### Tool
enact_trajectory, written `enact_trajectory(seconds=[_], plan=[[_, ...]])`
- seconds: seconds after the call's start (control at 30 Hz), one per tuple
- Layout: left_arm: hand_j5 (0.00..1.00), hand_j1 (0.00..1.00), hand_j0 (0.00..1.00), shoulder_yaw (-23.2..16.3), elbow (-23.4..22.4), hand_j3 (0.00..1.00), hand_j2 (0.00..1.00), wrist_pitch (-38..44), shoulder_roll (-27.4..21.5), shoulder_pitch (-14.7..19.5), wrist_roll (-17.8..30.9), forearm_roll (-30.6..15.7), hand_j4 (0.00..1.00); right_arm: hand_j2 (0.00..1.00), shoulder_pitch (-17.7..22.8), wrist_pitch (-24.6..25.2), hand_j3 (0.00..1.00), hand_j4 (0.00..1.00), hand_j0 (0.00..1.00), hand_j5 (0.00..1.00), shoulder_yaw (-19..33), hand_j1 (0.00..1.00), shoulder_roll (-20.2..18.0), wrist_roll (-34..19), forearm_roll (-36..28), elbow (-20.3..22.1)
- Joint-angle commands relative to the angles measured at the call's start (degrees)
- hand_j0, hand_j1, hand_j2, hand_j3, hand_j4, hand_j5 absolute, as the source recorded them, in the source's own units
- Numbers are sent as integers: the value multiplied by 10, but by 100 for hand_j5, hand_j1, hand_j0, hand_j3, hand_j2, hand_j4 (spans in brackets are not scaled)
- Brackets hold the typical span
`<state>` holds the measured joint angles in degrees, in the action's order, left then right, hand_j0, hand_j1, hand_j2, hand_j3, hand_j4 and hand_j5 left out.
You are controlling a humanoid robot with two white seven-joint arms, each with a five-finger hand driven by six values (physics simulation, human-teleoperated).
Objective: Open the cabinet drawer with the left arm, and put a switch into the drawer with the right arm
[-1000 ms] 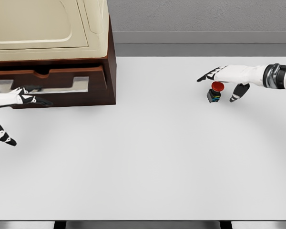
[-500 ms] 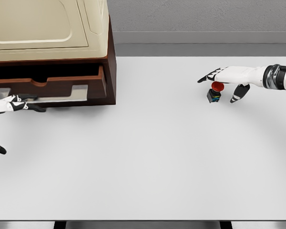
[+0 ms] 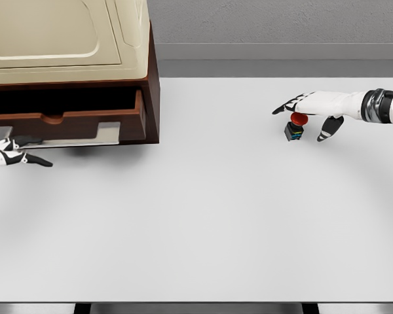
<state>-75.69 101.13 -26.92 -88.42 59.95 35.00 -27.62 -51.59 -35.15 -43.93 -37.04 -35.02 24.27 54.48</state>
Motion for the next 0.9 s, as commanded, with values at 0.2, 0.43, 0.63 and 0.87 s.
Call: enact_trajectory(seconds=[0.2, 0.43, 0.63, 0.87], plan=[[100, 100, 100, -12, -1, 100, 100, -45, -19, 0, 0, 12, 100, 100, 0, 1, 100, 100, 100, 100, 1, 100, 0, 0, -3, 0], [100, 100, 100, -20, -1, 100, 100, -75, -34, 0, 0, 12, 100, 100, -2, 1, 100, 100, 100, 100, 1, 100, 0, 0, -3, 0], [100, 100, 100, -32, -1, 100, 100, -81, -51, 0, 0, 11, 100, 94, -4, 1, 94, 94, 94, 94, 1, 94, 6, 0, -2, -9], [100, 100, 100, -43, -1, 100, 100, -81, -67, 1, 0, 10, 100, 92, -4, 1, 92, 92, 92, 92, -3, 92, 7, 0, -2, -10]])
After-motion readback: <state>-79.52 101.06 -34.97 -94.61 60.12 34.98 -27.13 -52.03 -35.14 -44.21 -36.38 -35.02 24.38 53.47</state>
